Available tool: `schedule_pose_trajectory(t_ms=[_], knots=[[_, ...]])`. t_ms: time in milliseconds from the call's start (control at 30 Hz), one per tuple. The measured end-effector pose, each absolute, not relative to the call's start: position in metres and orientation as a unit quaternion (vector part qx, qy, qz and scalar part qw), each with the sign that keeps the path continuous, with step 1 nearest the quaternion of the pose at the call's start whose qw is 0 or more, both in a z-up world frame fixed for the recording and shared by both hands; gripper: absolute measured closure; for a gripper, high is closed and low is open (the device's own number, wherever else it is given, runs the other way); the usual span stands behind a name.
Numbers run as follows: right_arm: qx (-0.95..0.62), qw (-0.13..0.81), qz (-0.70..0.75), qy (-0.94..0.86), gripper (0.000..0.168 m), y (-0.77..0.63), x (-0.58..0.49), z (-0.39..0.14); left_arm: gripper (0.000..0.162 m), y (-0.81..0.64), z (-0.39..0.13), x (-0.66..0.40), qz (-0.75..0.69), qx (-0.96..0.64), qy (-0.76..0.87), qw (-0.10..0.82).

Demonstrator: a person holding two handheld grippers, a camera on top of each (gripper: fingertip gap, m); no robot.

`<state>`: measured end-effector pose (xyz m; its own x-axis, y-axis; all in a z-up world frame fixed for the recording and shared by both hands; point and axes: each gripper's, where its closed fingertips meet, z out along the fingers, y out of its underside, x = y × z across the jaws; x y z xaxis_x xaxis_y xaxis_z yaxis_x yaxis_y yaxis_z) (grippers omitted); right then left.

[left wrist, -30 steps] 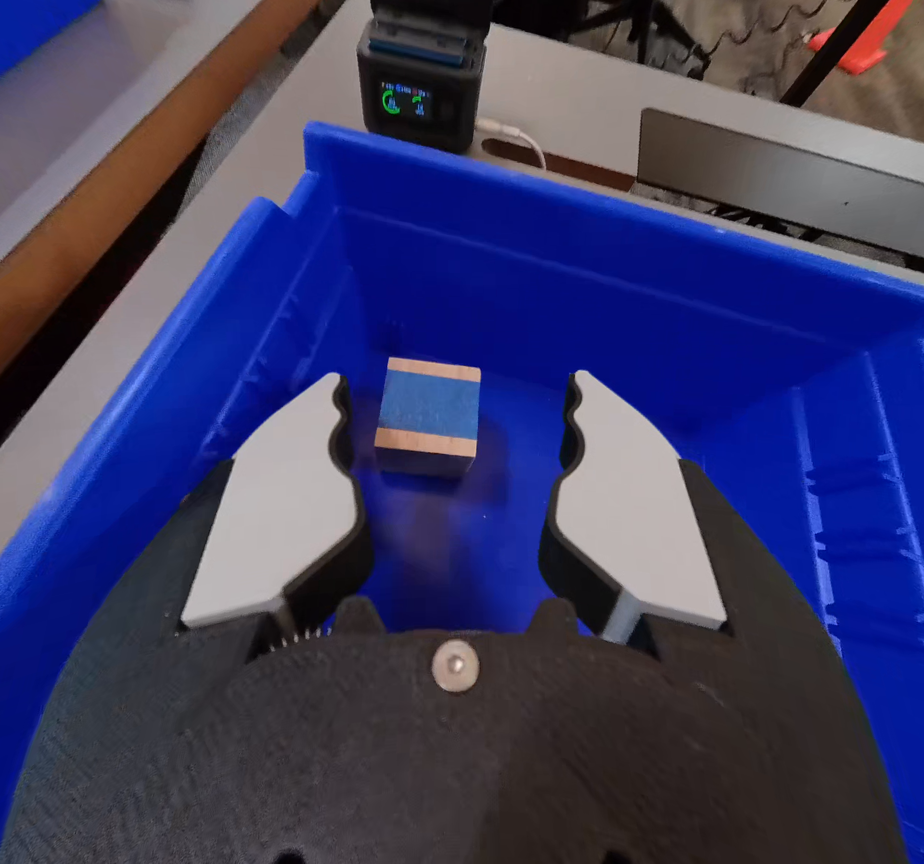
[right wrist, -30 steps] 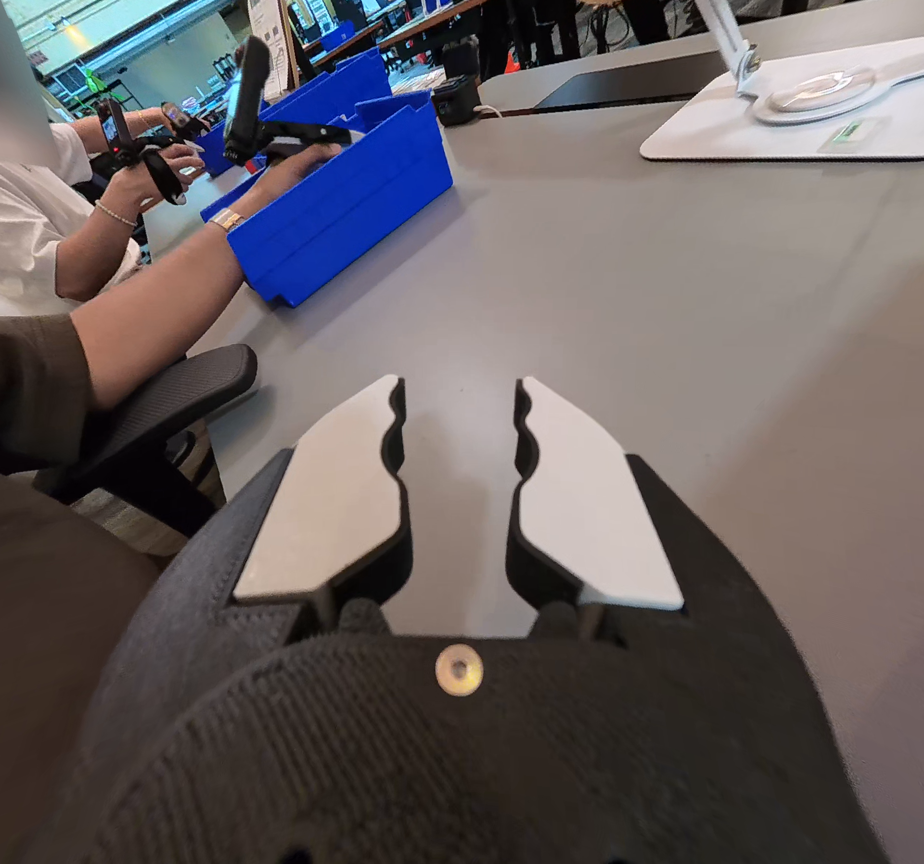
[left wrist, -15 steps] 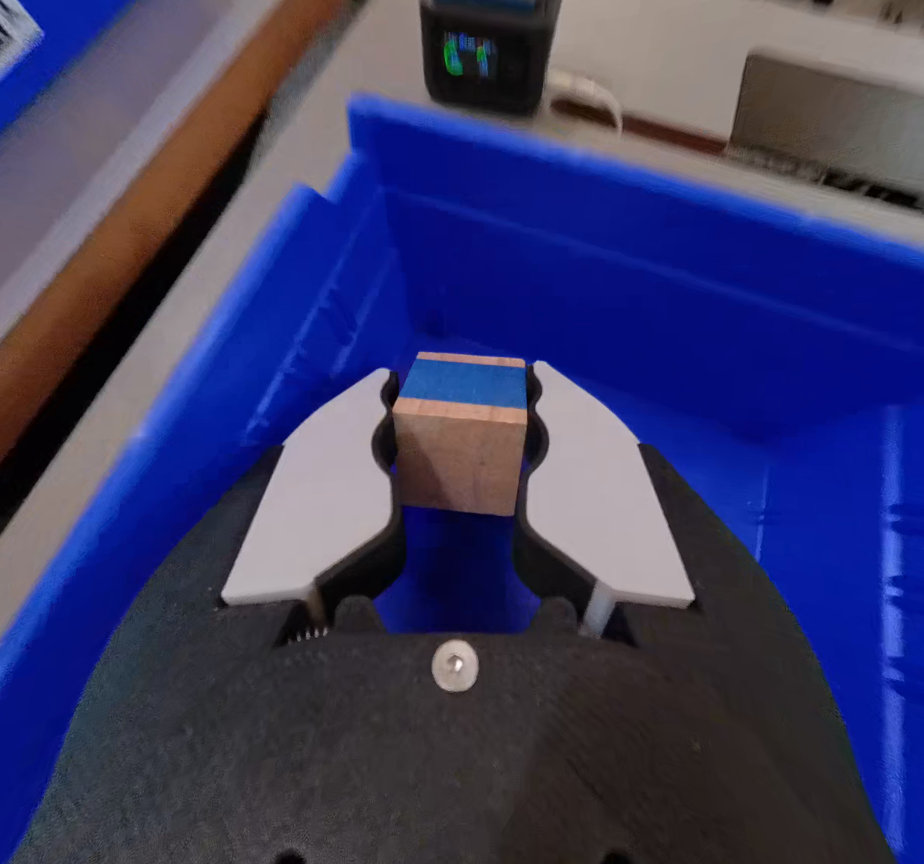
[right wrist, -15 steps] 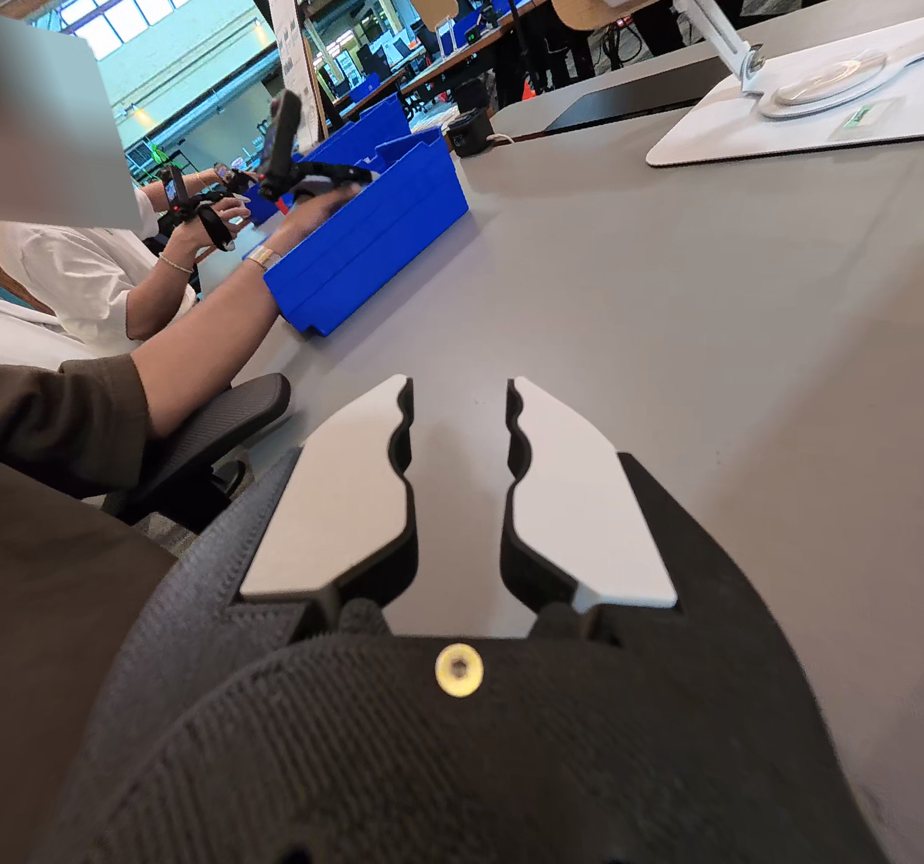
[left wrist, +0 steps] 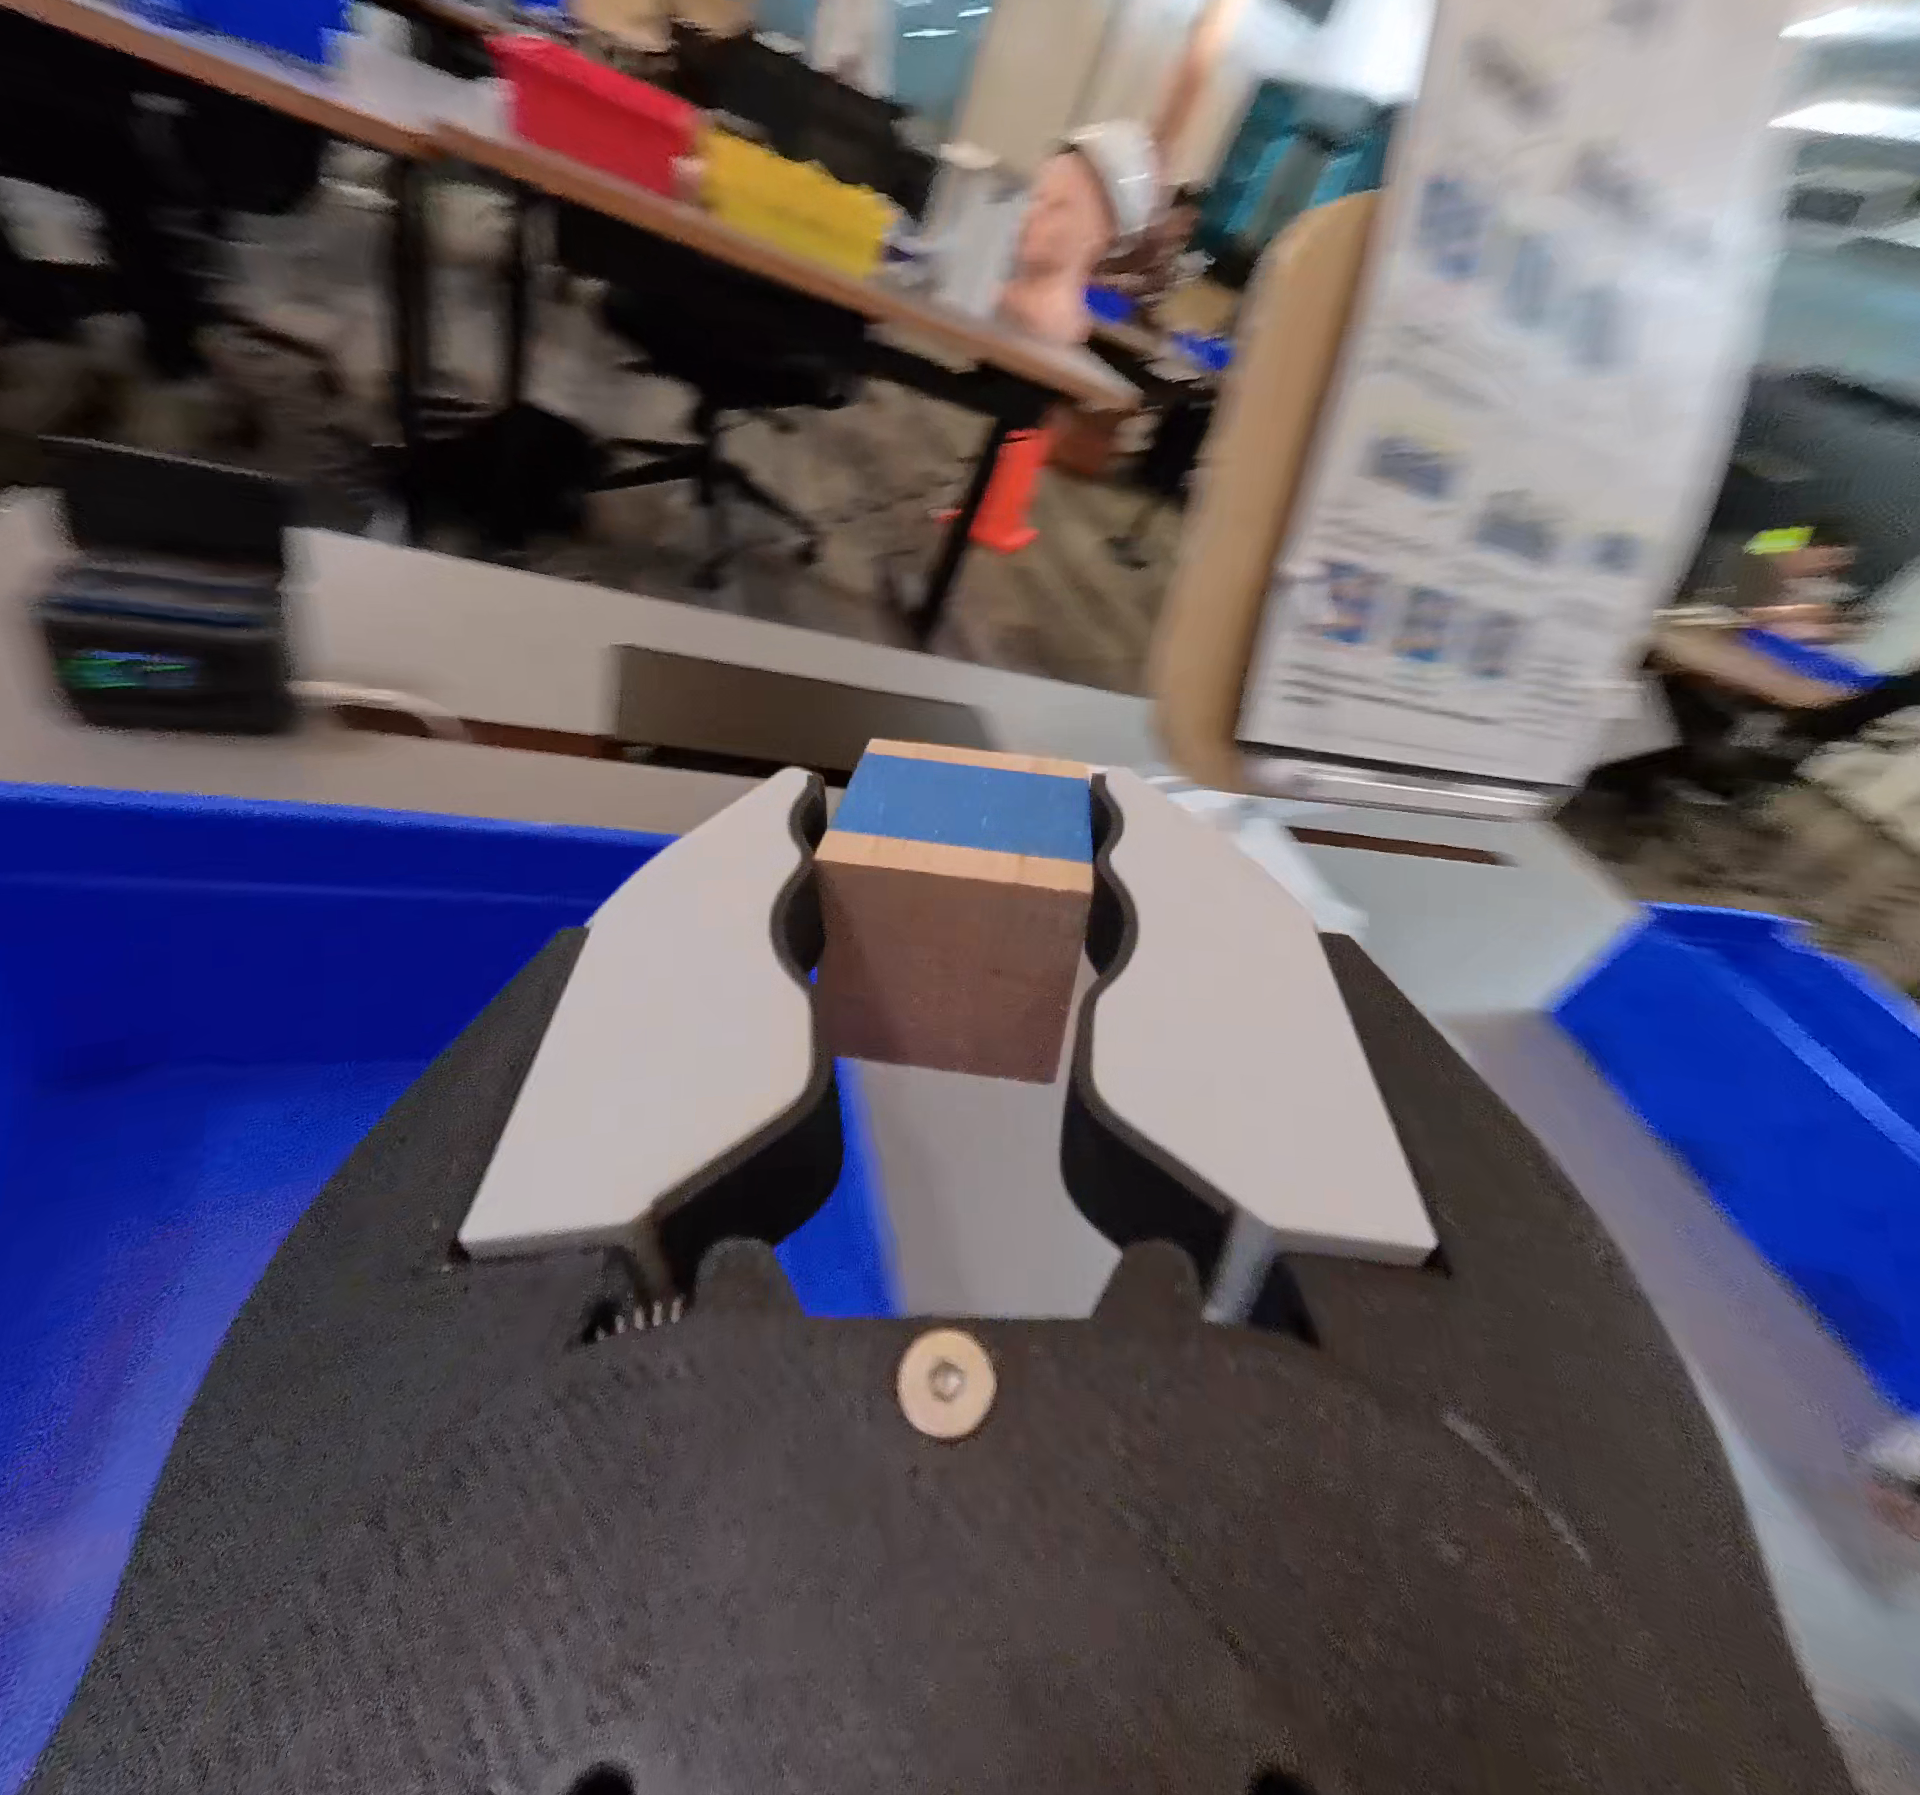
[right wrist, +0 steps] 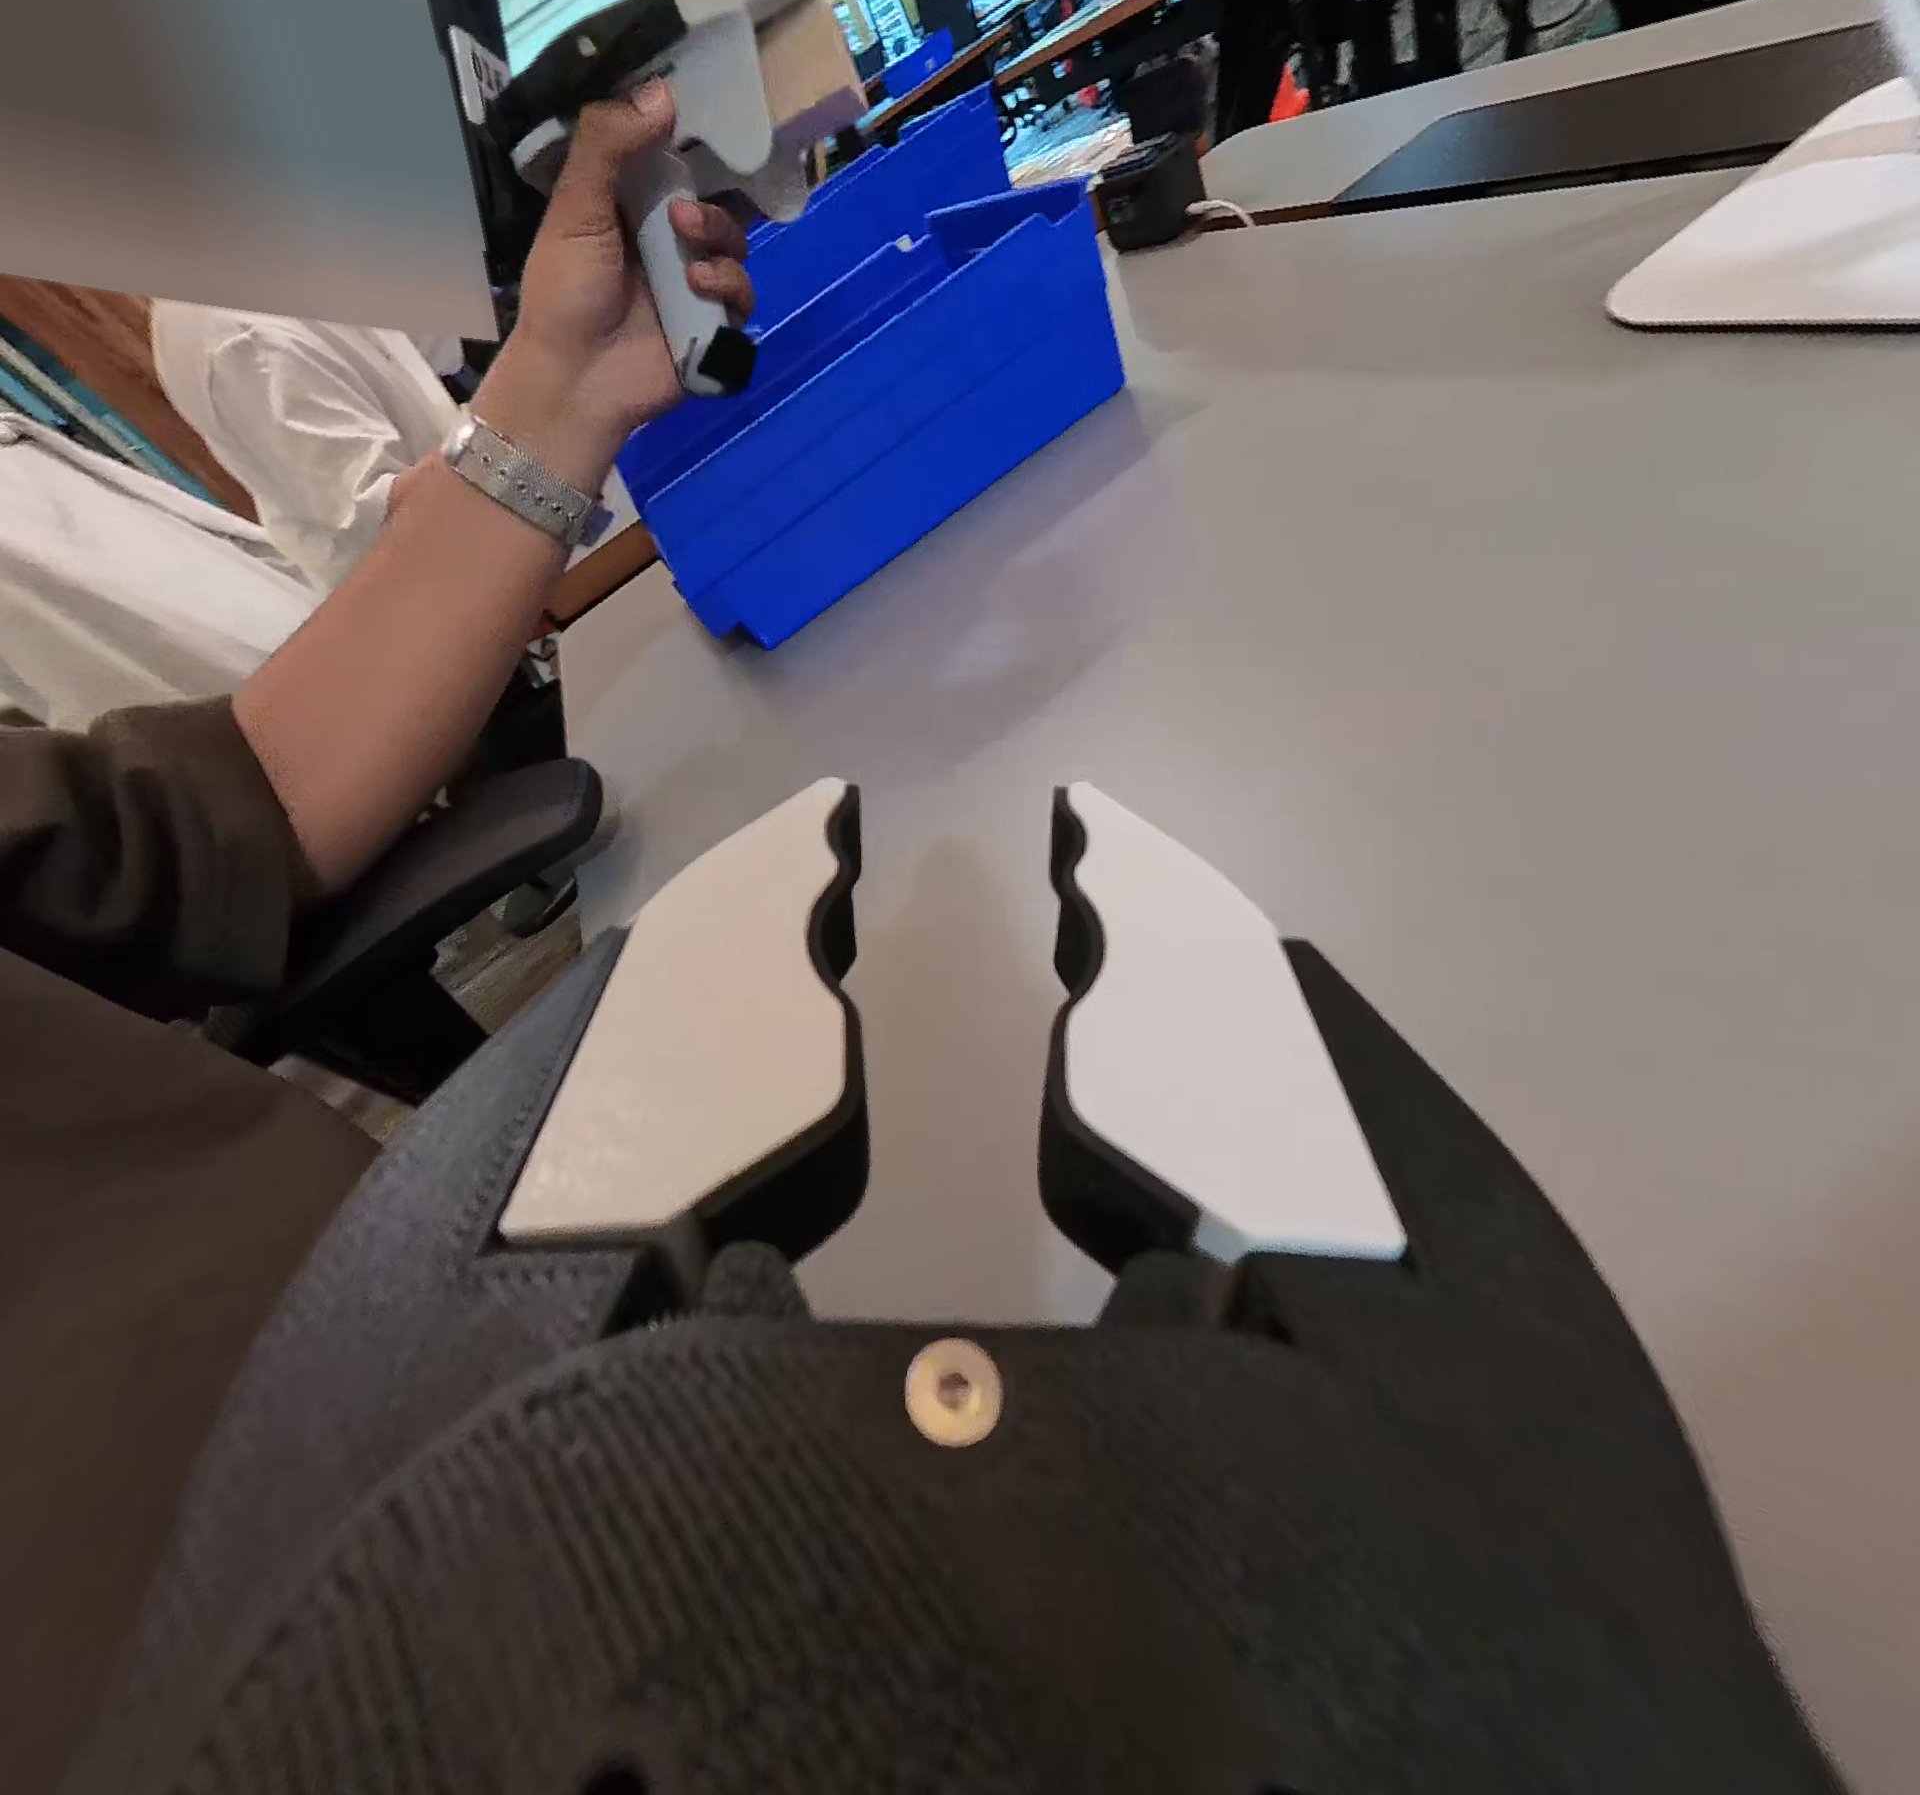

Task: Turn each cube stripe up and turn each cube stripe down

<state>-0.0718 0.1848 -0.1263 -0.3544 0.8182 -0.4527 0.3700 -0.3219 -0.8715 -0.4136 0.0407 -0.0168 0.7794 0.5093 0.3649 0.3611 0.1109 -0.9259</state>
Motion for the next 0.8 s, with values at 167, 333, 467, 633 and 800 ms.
schedule_pose_trajectory(t_ms=[167, 333, 467, 633, 800], knots=[[-0.511, 0.146, 0.642, -0.552, 0.131, 0.165, -0.092, -0.119, 0.114, 0.075, 0.007, -0.317, -0.161, -0.601, -0.260, 0.738], [-0.483, 0.103, 0.696, -0.520, 0.118, 0.142, -0.111, -0.103, 0.115, 0.097, 0.008, -0.221, -0.406, -0.497, -0.206, 0.739], [-0.450, 0.090, 0.734, -0.500, 0.104, 0.125, -0.117, -0.086, 0.115, 0.114, -0.020, -0.181, -0.445, -0.490, -0.224, 0.715], [-0.455, 0.121, 0.741, -0.479, 0.086, 0.114, -0.128, -0.080, 0.114, 0.119, -0.030, -0.156, -0.449, -0.485, -0.228, 0.715], [-0.459, 0.073, 0.771, -0.436, 0.094, 0.105, -0.128, -0.075, 0.115, 0.126, -0.037, -0.141, -0.447, -0.495, -0.229, 0.709]])
